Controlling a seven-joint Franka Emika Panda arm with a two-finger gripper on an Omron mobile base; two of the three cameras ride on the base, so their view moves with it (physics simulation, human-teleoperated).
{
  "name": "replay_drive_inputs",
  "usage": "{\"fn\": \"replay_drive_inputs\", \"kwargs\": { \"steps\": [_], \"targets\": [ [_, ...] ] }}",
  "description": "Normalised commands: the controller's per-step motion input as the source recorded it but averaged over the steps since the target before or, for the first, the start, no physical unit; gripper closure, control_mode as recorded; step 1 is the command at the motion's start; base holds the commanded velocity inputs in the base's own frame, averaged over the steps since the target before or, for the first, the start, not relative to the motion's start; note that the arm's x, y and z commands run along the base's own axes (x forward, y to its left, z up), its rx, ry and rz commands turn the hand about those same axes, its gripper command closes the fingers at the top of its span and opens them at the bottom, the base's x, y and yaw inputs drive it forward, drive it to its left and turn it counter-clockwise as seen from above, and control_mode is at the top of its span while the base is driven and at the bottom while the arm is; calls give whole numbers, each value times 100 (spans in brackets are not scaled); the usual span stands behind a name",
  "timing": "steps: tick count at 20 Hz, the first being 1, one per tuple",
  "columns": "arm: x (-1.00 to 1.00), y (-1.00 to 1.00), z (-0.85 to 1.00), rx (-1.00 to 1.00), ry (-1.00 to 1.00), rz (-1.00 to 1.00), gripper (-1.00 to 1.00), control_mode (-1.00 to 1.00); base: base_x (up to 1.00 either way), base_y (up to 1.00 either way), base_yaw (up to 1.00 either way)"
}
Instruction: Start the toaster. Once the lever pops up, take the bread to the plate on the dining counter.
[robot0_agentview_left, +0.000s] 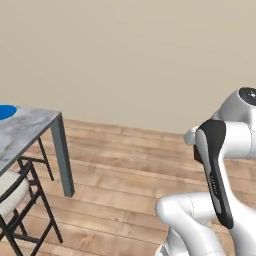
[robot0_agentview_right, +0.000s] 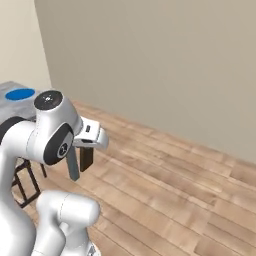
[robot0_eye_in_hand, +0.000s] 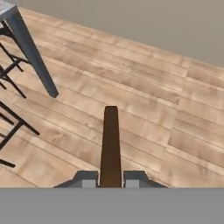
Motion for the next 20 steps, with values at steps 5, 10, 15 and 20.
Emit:
{"fn": "replay_drive_inputs", "kwargs": {
  "steps": [5, 10, 15, 20],
  "targets": [
    [0, 0, 0, 0, 0, 0, 100, 100, 100, -82, 38],
    [0, 0, 0, 0, 0, 0, 100, 100, 97, -87, 41],
    [0, 0, 0, 0, 0, 0, 100, 100, 86, -90, 46],
    [0, 0, 0, 0, 0, 0, 100, 100, 62, -88, 52]
  ]
}}
